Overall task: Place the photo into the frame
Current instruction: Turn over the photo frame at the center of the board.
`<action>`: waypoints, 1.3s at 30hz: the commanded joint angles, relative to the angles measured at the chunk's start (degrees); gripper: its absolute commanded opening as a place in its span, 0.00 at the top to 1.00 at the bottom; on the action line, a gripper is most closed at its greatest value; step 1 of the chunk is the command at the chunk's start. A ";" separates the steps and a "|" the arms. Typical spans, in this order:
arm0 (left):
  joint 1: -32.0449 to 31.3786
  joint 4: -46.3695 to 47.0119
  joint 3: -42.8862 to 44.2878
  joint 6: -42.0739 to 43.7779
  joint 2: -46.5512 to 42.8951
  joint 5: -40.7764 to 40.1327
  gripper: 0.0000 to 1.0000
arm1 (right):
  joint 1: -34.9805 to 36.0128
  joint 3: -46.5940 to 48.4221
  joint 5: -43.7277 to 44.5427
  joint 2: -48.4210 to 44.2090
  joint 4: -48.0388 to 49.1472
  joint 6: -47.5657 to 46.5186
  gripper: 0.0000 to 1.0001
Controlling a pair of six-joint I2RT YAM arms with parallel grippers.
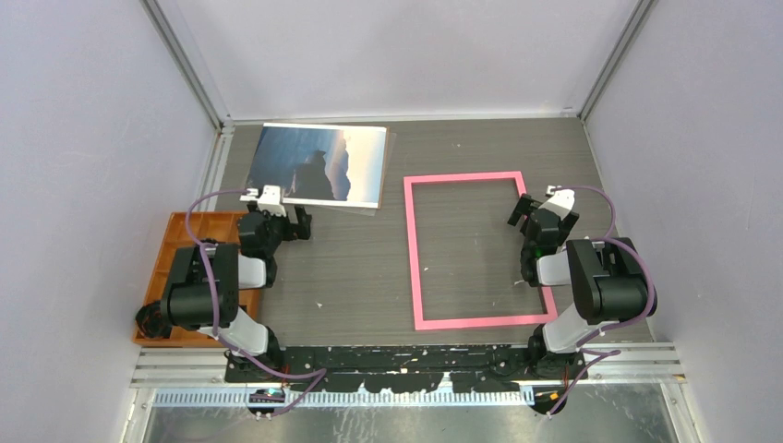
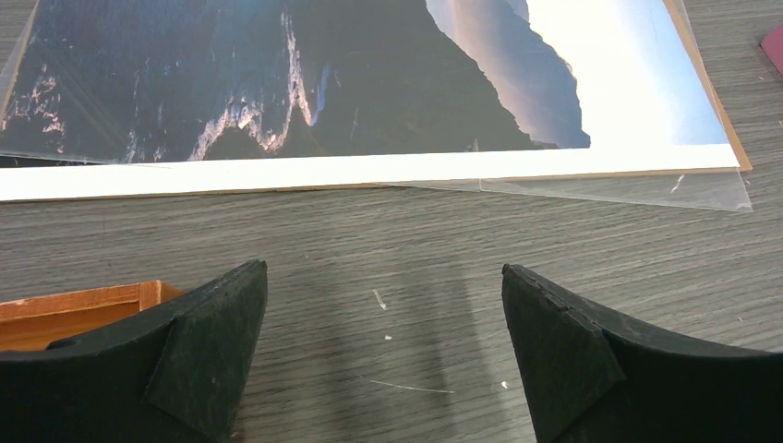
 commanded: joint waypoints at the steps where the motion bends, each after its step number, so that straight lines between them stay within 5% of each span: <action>1: -0.14 1.10 0.97 0.61 -0.53 -0.39 0.00 | 0.04 0.69 0.21 -1.18 2.30 0.58 0.00; 7: -0.54 0.66 1.04 0.89 -0.67 -0.84 0.00 | 0.02 0.73 1.87 -1.51 2.31 1.11 0.00; 10: 0.18 -2.64 2.25 0.35 -3.06 0.45 0.00 | 0.73 3.50 3.69 -5.42 -7.01 0.98 0.00; 13: 0.82 -20.55 9.80 -0.27 -7.70 -1.38 0.00 | 2.39 18.75 12.85 -10.59 -39.04 6.44 0.00; 18: 0.89 -55.34 29.18 5.24 -7.78 0.08 0.00 | -0.30 30.46 15.87 -14.45 -60.86 28.37 0.00; 20: 1.01 -67.48 35.92 6.16 -6.66 1.06 0.00 | -4.50 31.71 5.25 -16.86 -64.09 34.66 0.00; 23: 1.45 -77.83 43.58 5.27 -5.18 3.02 0.00 | -4.50 32.95 -10.82 -17.98 -63.12 31.62 0.00; 31: 1.26 -94.59 55.70 4.87 -1.07 9.18 0.00 | 24.11 43.41 -2.03 -9.89 -78.97 25.05 0.00; 39: 0.72 -103.07 57.52 7.53 1.23 10.59 0.00 | 41.61 48.31 1.97 2.99 -82.04 25.51 0.00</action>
